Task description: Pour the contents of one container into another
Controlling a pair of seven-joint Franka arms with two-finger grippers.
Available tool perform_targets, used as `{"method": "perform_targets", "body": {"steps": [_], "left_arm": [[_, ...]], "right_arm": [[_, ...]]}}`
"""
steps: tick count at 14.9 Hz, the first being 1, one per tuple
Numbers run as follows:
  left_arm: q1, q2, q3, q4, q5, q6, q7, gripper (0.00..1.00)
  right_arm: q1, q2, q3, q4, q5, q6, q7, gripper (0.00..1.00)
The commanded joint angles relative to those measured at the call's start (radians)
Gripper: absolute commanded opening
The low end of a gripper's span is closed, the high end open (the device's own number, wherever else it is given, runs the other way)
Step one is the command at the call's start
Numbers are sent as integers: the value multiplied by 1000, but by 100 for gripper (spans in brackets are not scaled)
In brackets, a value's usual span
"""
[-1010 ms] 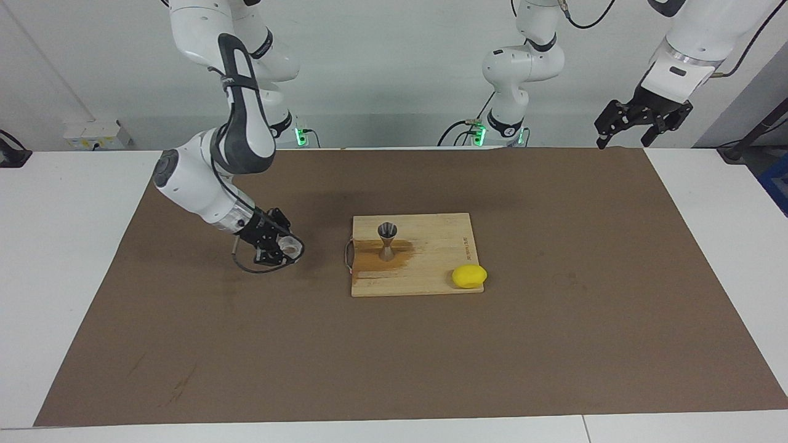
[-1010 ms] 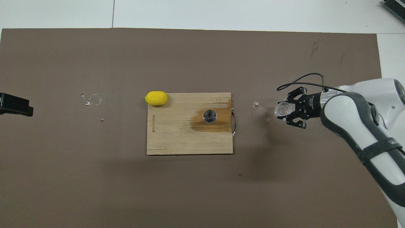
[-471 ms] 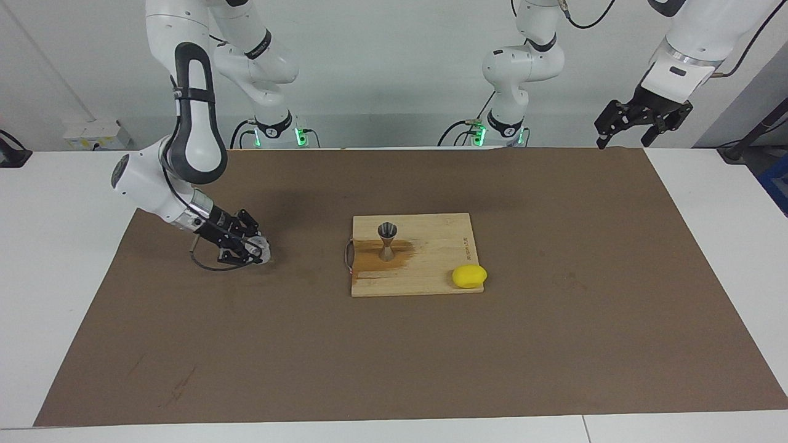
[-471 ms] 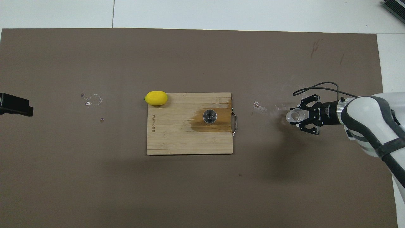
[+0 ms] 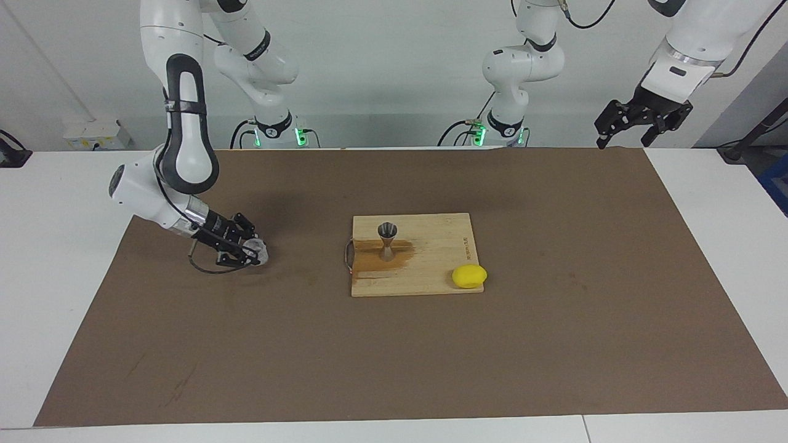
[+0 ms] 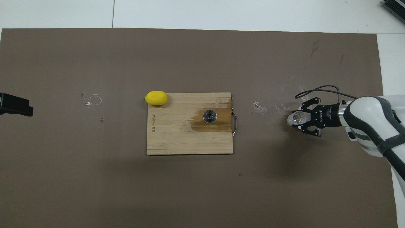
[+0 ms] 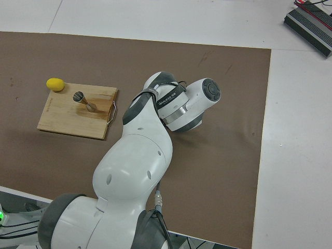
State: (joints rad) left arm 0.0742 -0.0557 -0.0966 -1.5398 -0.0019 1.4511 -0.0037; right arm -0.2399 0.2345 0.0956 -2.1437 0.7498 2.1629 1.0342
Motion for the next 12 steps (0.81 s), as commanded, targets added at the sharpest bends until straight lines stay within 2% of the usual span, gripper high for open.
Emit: {"method": "perform_targets", "body": {"steps": [1,5,10,12], "left_arm": [[15,-30,-11,-32,6,-1,7,100],[13,-32,-11,-32,6,-2,7,100],[15,-30,-11,-32,6,-1,7,100],[13,-30,-11,-32,6,-3,7,100]], "right_arm": [[-15,-11,9,-18,20,5,-52,100],[-18,-15,7,-19,19,2,-57,100],[-119,-40,6,-18,17,-24,-59,100],[-142,-50,4,-18,-36,-25,-62,100]]}}
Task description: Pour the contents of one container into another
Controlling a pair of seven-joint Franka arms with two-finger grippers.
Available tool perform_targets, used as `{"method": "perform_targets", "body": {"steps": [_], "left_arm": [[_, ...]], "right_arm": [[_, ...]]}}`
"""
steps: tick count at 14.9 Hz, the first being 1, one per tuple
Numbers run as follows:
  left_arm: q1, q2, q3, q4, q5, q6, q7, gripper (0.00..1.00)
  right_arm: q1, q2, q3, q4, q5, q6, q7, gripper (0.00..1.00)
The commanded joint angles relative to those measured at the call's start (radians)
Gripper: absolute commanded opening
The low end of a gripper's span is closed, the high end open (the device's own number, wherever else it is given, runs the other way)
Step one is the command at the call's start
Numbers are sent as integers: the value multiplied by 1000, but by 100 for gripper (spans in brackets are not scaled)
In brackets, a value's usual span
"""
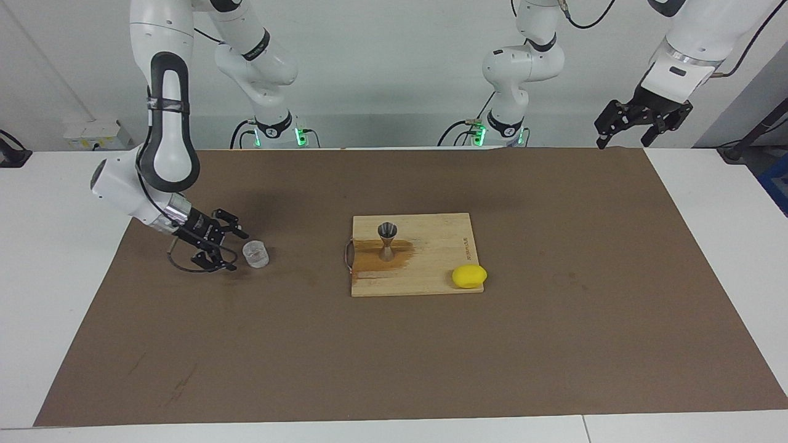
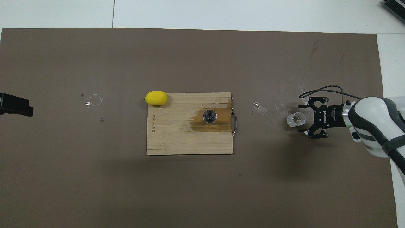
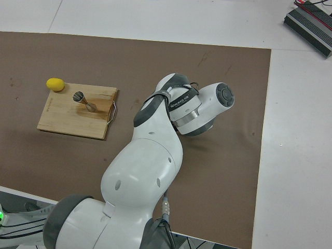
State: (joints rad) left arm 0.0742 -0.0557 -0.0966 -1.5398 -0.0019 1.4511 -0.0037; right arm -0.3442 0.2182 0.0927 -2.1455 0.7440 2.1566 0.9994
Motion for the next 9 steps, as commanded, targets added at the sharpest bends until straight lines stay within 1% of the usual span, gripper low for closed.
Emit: {"method": "perform_targets", "body": {"steps": [1,3,4,6,7,9], "left_arm": [[13,-32,-11,-32,6,-3,7,100],[13,-30,-11,-32,6,-2,7,100],[15,-30,-11,-32,6,-3,7,100],[13,-30,-11,-32,6,-1,7,100],[15,-30,-11,-32,6,-3,7,100],[13,-30,-11,-32,6,-3,7,100]], "right_arm": [[-44,-40,9,-13,-79,-18,-31,100],[-32,-43,9,9,-165,-17,-76,100],[-30,-49,12,31,-223,-18,-126,100],[-26,-77,21,45,-316,-21,-236,100],[-10,-77,24,56,-340,-21,-302,100],[60,-73,22,73,-363,-20,-434,100]]}}
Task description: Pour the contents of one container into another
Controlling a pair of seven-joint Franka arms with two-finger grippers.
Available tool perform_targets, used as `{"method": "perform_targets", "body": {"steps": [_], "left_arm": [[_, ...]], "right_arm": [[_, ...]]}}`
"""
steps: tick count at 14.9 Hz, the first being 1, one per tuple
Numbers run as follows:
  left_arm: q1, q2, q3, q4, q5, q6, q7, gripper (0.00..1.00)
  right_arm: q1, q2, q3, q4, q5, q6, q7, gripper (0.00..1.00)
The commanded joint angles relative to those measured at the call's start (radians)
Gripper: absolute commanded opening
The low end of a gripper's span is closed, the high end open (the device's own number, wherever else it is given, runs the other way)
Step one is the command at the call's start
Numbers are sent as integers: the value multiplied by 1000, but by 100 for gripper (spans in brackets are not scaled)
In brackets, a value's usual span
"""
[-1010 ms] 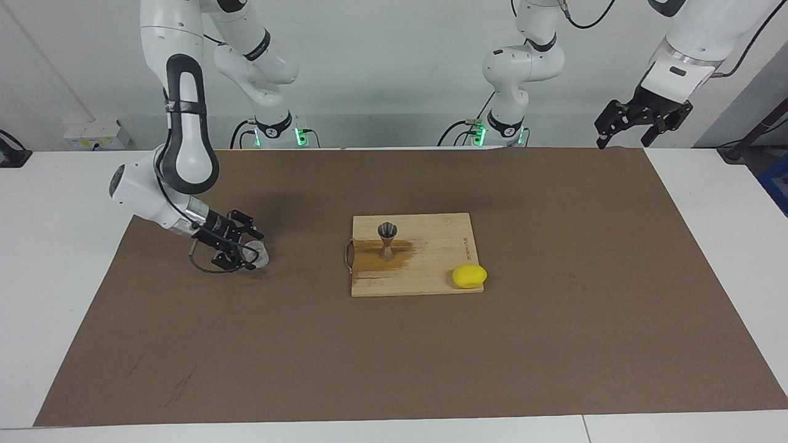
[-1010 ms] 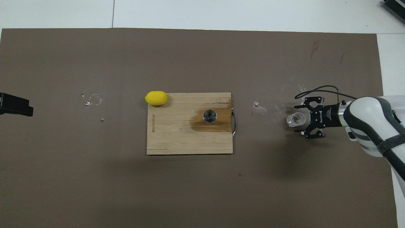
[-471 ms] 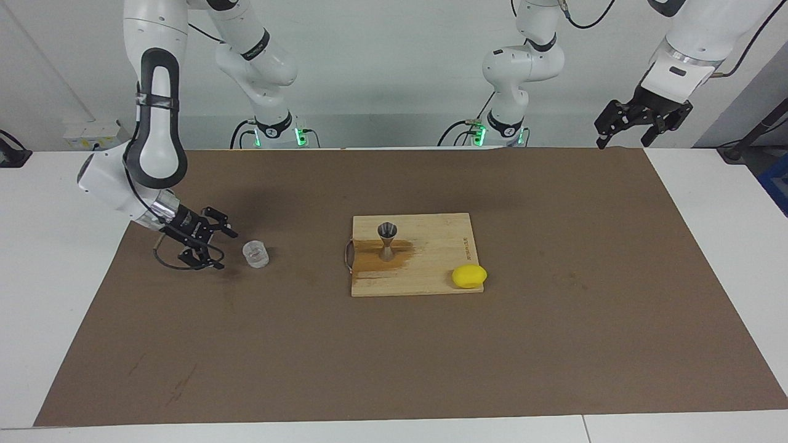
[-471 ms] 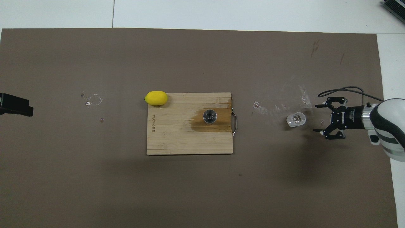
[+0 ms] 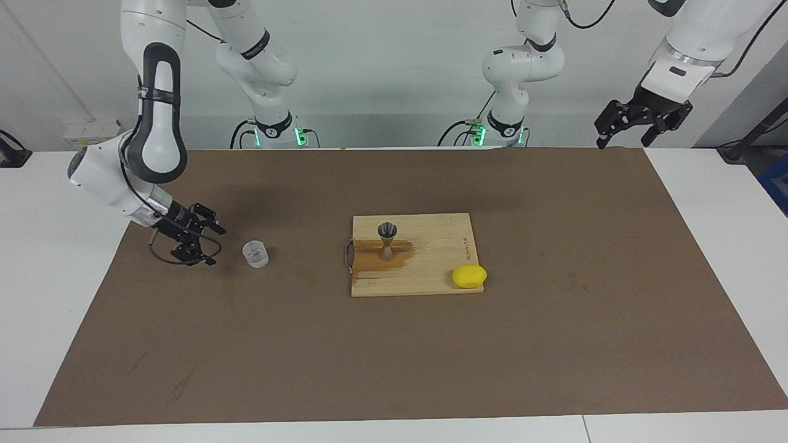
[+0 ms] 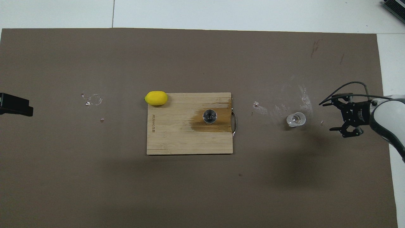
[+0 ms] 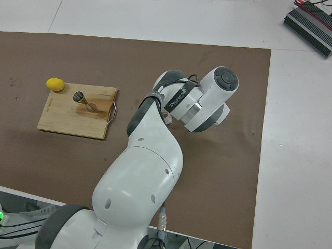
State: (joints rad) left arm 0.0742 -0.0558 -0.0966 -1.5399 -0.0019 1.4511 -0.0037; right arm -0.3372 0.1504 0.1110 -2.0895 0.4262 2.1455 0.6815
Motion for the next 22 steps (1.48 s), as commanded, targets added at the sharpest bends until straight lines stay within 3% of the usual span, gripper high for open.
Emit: {"method": "perform_targets", "body": {"steps": [1,8,13,18,22], "left_arm": [[13,-30,-11,-32,7,-2,7,100],[15,-30,-11,-32,7,-2,7,100],[13,-30,-11,-32,7,-3,7,100],[15,-30,-11,-32,7,-2,7,100],[15,-30,-11,-32,7,-3,7,100]], "right_arm": [[87,-11,4,20,-85,-10,-160,100],[308,-106,6,80,-435,-97,-183,100],[297,-117,3,293,-440,-346,-356,100],[270,-124,-10,466,-441,-528,-382,100],[261,-123,-11,549,-443,-605,-470,100]]}}
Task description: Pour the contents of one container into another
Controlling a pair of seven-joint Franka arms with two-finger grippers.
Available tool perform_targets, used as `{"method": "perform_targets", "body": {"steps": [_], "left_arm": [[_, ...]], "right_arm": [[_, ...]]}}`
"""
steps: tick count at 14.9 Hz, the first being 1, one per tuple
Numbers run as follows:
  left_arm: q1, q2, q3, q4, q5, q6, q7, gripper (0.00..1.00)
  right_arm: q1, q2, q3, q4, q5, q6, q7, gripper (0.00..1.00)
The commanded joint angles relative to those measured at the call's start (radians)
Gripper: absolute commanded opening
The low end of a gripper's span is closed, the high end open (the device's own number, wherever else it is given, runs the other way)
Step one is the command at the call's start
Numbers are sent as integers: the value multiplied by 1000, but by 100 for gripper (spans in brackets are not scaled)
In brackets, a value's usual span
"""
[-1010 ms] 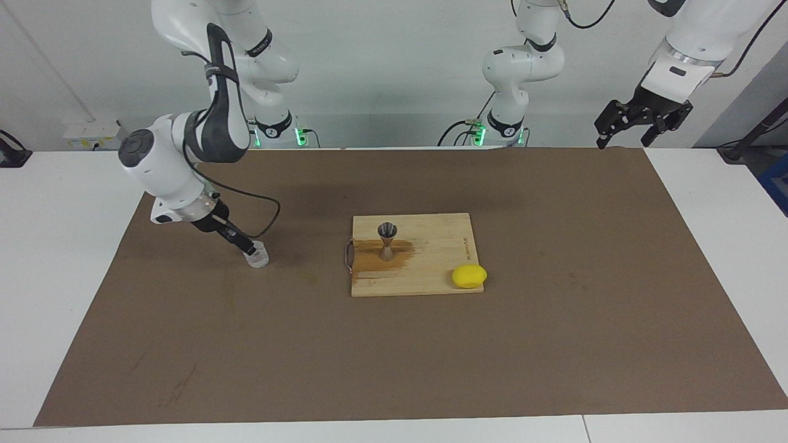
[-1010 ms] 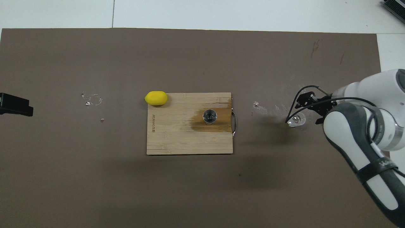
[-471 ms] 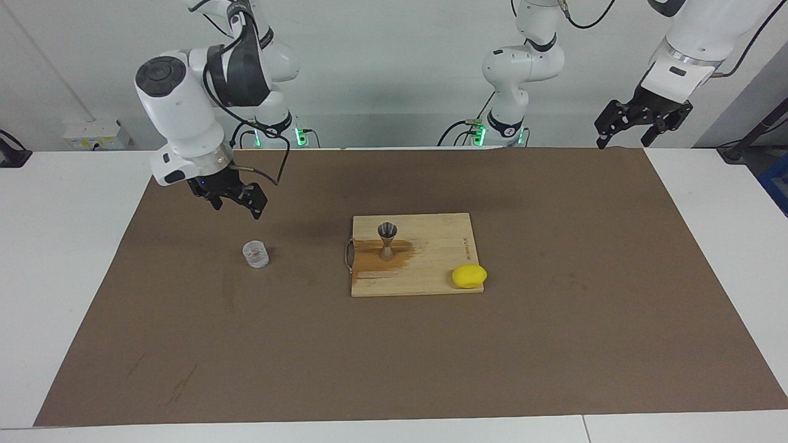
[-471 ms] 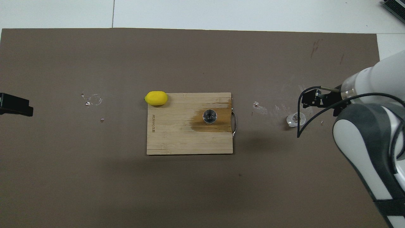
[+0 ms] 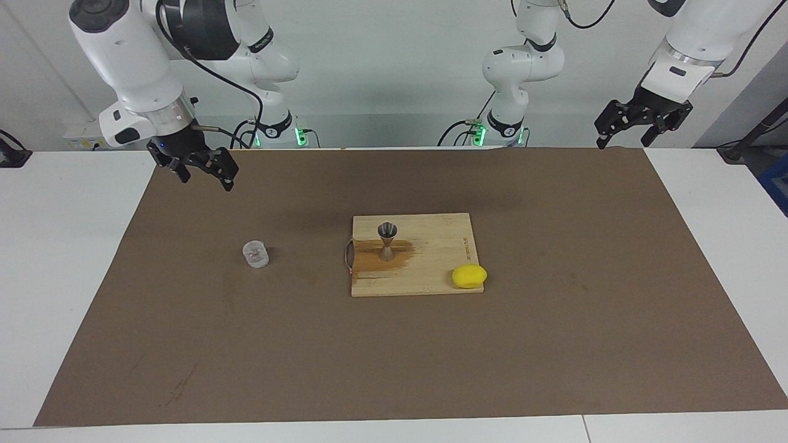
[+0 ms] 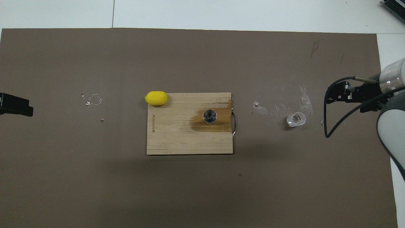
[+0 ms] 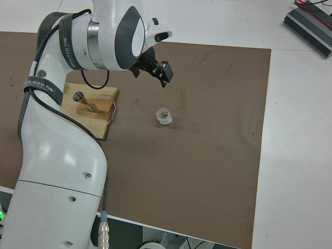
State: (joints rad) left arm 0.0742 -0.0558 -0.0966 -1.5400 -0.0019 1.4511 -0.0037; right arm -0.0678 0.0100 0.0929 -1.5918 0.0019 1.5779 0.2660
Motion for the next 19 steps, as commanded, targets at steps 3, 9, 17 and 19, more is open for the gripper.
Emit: {"method": "perform_targets", "body": {"steps": [3,9,17,19], "left_arm": [[13,-30,-11,-32,7,-3,7,100],[13,-30,-11,-32,7,-3,7,100],[15,-30,-11,-32,7,-3,7,100],[13,-30,-11,-32,7,-1,7,100]], "right_arm": [[-3,4,8,33,-19,-44,-113,100],[-3,-7,10,21,-23,-87,-142,100],[0,-7,8,10,-31,-26,-116,100],[8,-8,8,9,-42,-25,-116,100]]}}
